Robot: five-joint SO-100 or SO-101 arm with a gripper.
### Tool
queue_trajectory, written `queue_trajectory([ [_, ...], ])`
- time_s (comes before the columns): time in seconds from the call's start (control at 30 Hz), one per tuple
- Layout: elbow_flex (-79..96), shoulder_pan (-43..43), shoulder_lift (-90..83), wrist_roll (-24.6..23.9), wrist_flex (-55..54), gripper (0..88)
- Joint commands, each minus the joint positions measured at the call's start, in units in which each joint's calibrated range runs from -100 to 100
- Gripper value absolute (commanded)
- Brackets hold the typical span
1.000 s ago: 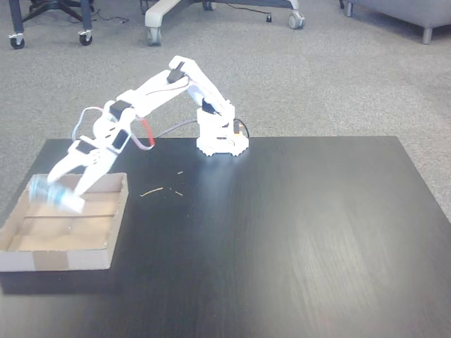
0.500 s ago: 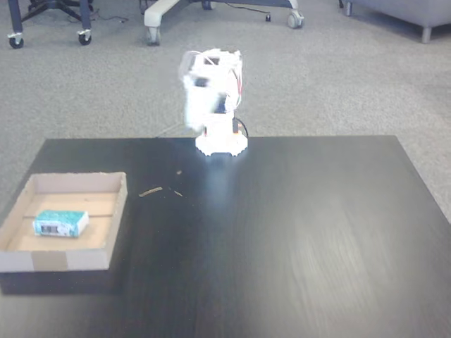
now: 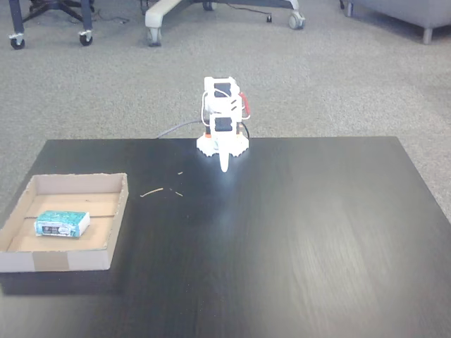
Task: Pick the green block and drop it in the box on the right.
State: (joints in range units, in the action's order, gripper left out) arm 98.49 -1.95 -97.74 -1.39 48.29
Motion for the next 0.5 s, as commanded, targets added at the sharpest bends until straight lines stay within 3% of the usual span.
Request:
queue_trajectory([
  [0.0, 1.42, -0.43, -0.31, -0.05, -0.64, 0.1],
  [0.47, 1.42, -4.18, -0.31, 3.42, -0.72, 0.1],
])
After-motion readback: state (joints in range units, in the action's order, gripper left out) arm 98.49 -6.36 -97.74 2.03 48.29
